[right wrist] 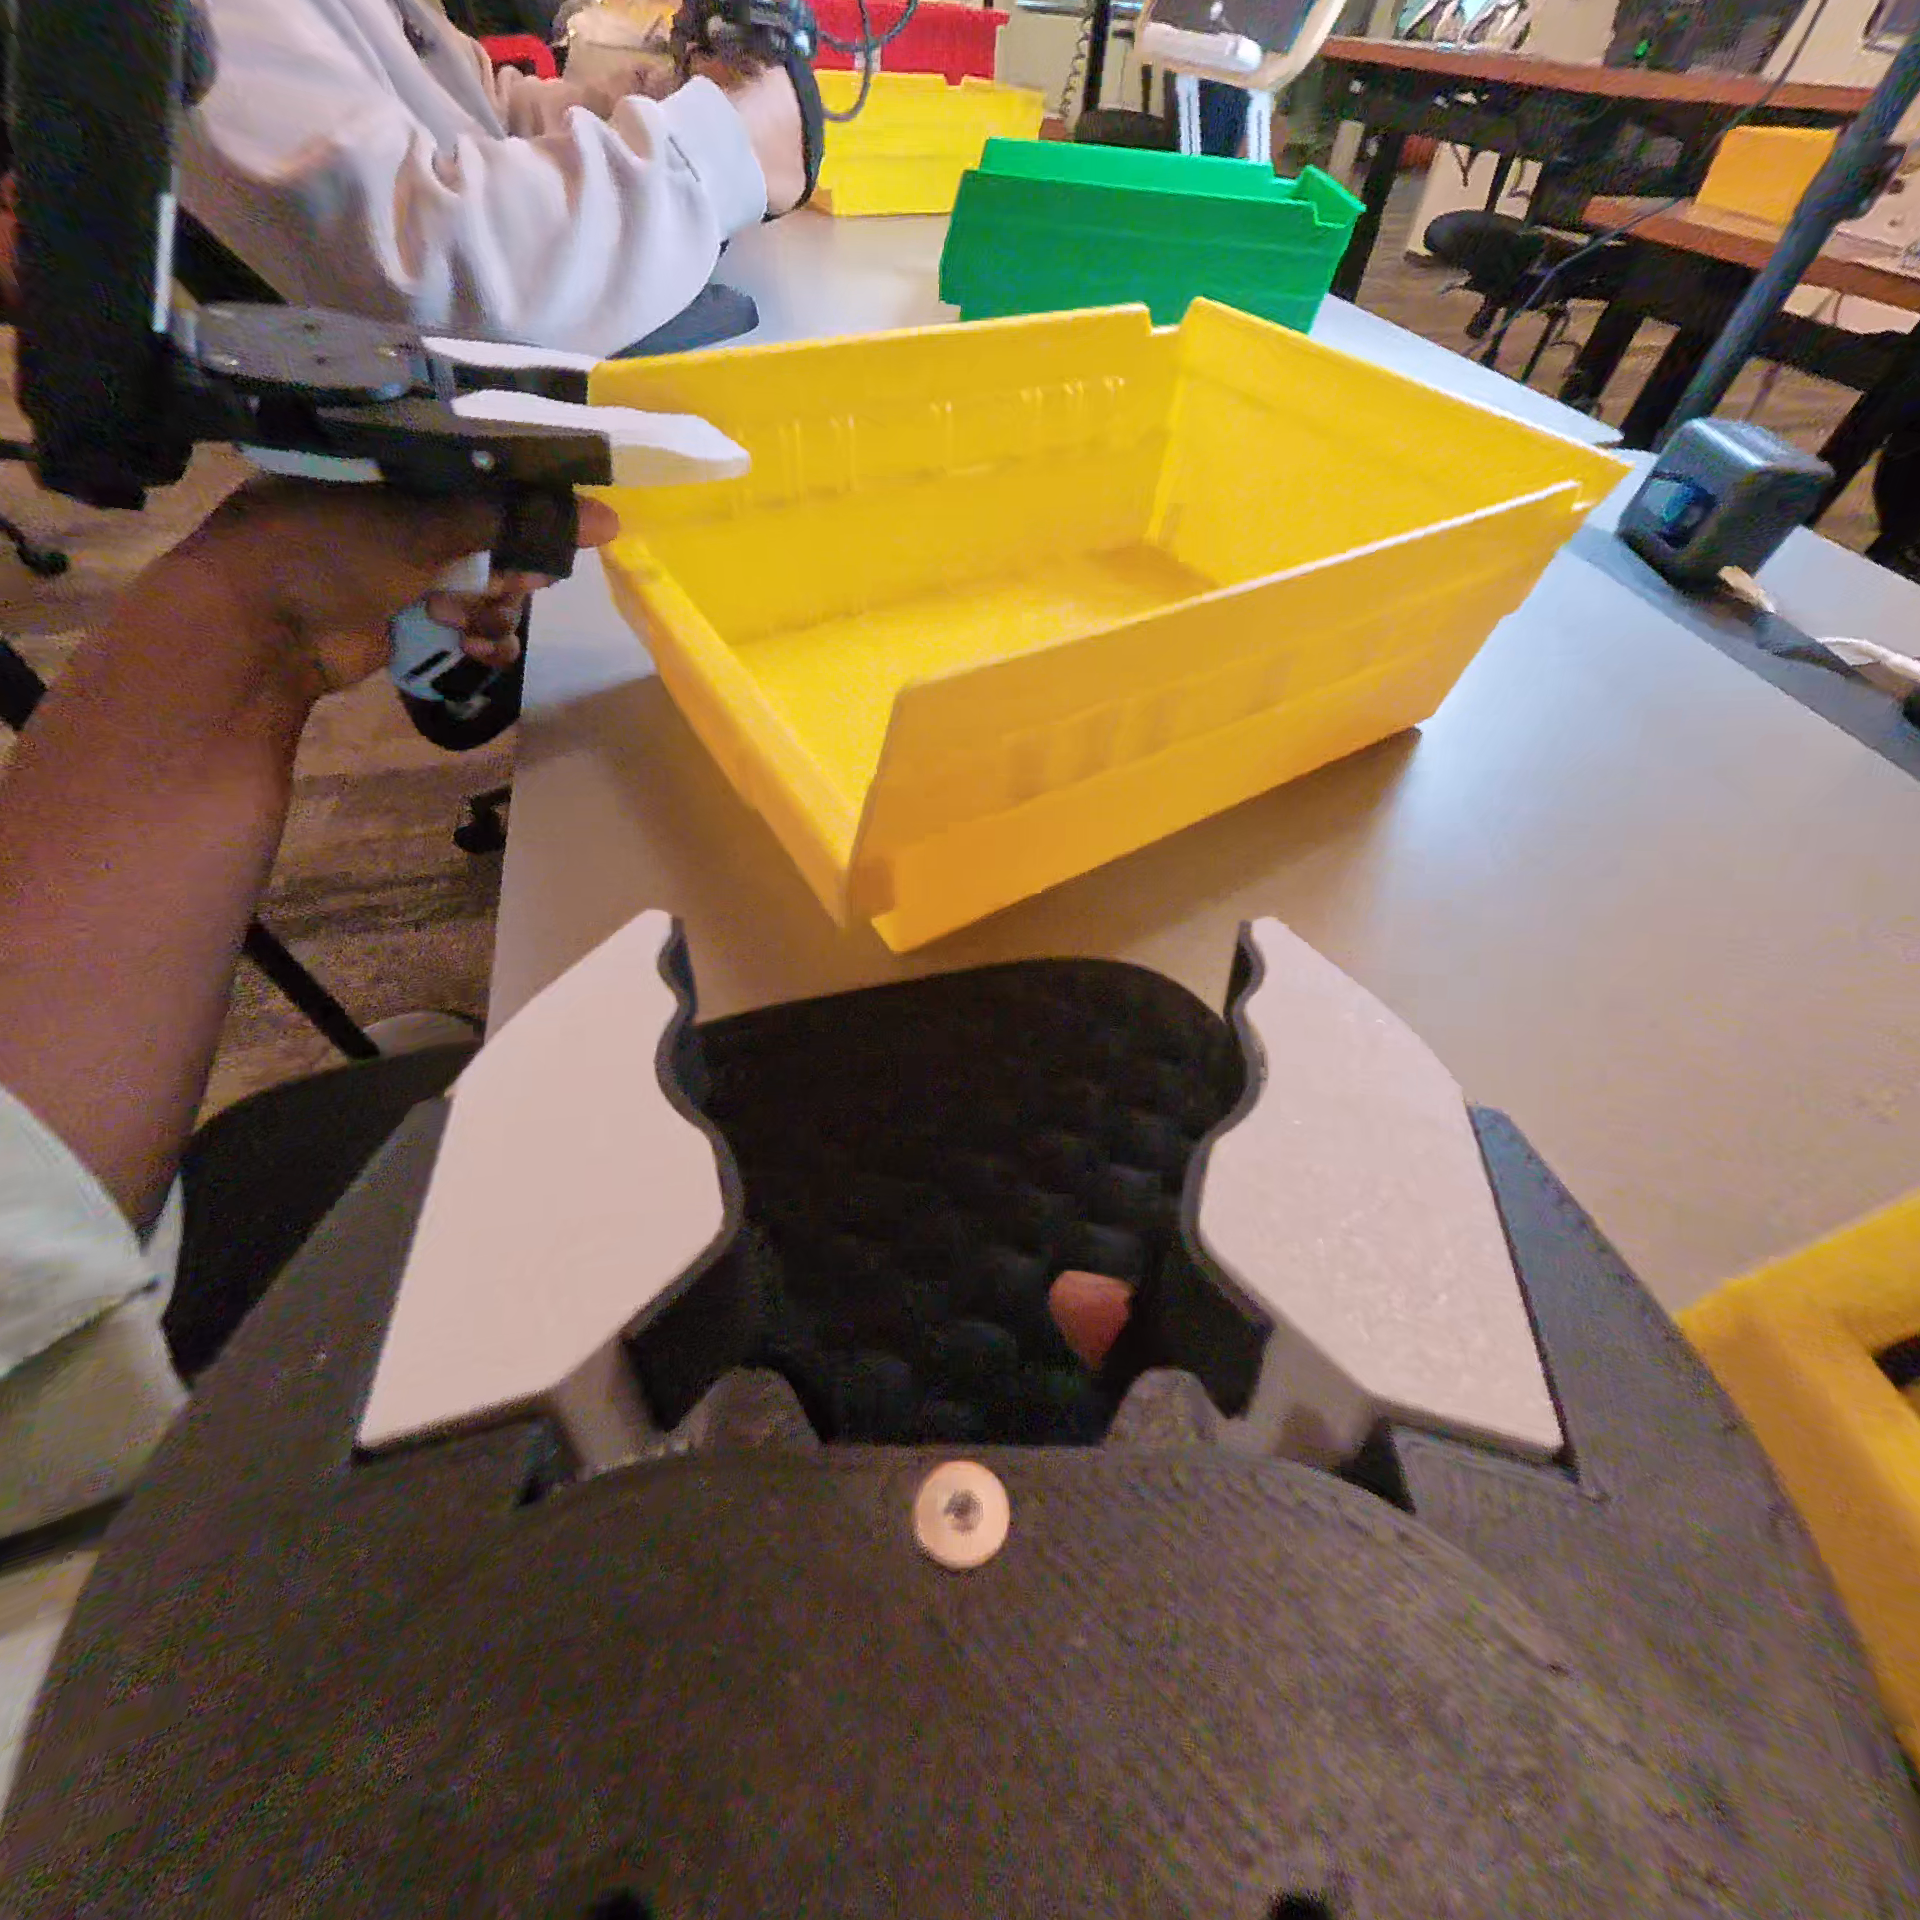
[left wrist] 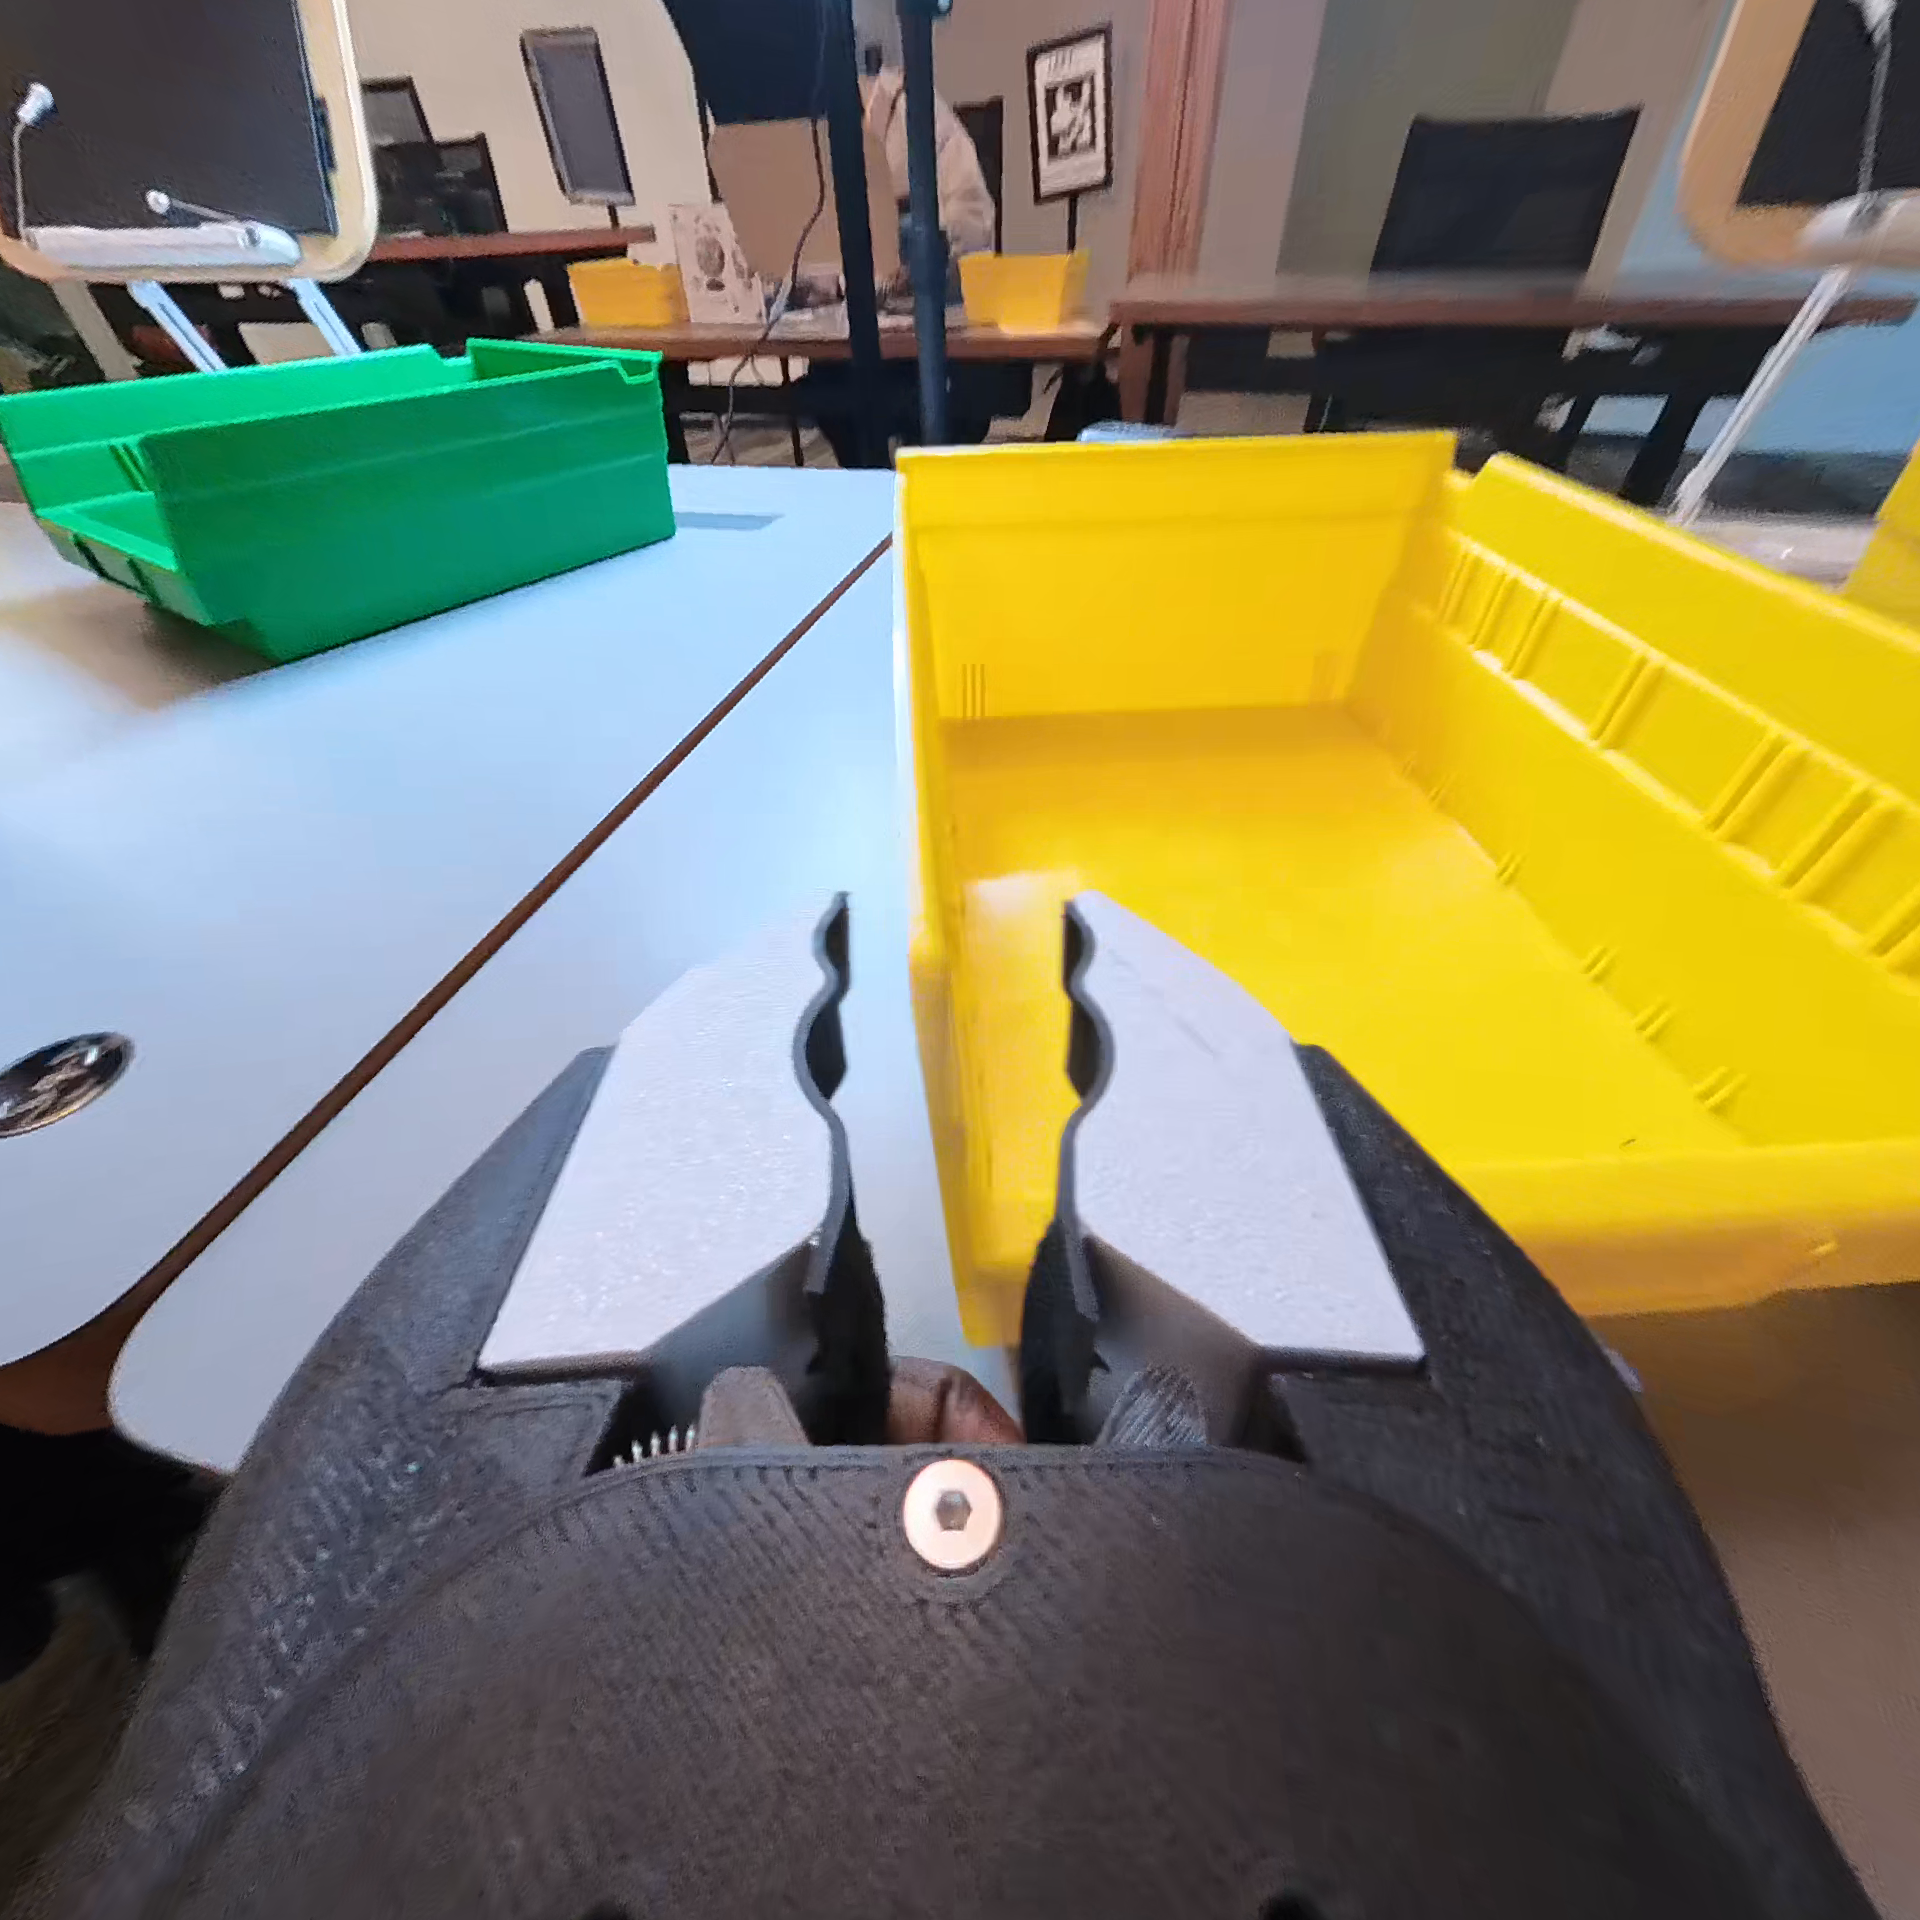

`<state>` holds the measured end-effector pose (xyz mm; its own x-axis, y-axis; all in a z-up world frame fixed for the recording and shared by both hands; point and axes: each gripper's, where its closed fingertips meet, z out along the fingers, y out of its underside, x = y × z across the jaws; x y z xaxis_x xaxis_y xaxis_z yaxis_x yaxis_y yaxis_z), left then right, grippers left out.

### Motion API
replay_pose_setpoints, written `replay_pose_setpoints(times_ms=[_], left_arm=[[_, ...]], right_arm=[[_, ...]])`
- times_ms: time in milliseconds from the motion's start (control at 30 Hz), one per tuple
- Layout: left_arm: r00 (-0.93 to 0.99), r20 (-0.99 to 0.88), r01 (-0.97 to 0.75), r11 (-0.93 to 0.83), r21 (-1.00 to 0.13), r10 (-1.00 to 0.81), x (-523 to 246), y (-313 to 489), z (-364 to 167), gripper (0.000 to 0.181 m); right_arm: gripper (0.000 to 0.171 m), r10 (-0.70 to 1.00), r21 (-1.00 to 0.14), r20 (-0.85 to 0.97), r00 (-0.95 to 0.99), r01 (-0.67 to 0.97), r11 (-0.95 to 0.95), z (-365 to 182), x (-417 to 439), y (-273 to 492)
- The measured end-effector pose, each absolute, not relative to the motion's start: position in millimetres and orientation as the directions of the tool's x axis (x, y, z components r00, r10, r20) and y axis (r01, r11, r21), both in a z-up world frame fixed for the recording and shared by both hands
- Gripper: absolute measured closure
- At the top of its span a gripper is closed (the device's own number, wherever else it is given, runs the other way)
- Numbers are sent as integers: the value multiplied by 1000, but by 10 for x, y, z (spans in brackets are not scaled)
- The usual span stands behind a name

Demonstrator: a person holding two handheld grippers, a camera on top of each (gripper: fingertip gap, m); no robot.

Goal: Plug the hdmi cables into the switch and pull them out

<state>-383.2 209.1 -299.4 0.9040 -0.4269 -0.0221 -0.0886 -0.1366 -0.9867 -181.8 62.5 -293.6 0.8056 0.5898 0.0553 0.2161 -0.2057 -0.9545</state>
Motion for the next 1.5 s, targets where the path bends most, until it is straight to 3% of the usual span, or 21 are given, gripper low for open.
replay_pose_setpoints(times_ms=[67,133,267,367,400,467,500,567,700,833,1100,1267,1500], left_arm=[[898,-5,-60,-111,-992,-440,-3789,2118,-2997,129],[900,-44,-111,-128,-986,-435,-3774,2155,-3098,128],[872,-47,-127,-133,-983,-487,-3704,2086,-3093,167],[830,-5,-110,-156,-982,-557,-3624,2015,-3098,166],[829,1,-103,-154,-983,-560,-3612,2026,-3102,164],[847,-11,-113,-160,-981,-531,-3623,2077,-3141,149],[856,-28,-129,-159,-979,-517,-3631,2091,-3146,166],[898,-111,-183,-134,-974,-425,-3714,2132,-3092,174],[914,-176,-209,-50,-977,-366,-3635,2049,-2775,177],[926,-148,-104,142,-984,-348,-3484,1847,-2271,176],[862,-51,205,439,-875,-504,-2546,1145,-1387,174],[731,-77,311,431,-847,-678,-1560,720,-1052,174],[480,-172,315,352,-882,-860,35,-39,-901,173]], right_arm=[[62,570,-945,94,816,254,-208,-2984,-1965,795],[56,545,-934,121,830,280,-220,-3054,-2075,956],[62,512,-865,189,838,388,-318,-3277,-2096,1168],[84,530,-863,185,828,395,-314,-3272,-2123,1198],[99,563,-861,161,810,395,-322,-3294,-2166,1178],[109,543,-859,159,825,386,-336,-3301,-2128,1192],[119,545,-859,171,821,395,-326,-3298,-2112,1183],[156,527,-869,250,813,428,-249,-3207,-2061,1188],[157,477,-836,391,787,520,-173,-3127,-1973,1152],[158,390,-859,460,798,511,-31,-2744,-1822,1044],[160,-13,-767,616,787,604,214,-1716,-979,259],[161,-256,-759,573,779,621,193,-1414,-219,-468],[161,-551,-817,446,705,573,72,-1328,948,-1576]])
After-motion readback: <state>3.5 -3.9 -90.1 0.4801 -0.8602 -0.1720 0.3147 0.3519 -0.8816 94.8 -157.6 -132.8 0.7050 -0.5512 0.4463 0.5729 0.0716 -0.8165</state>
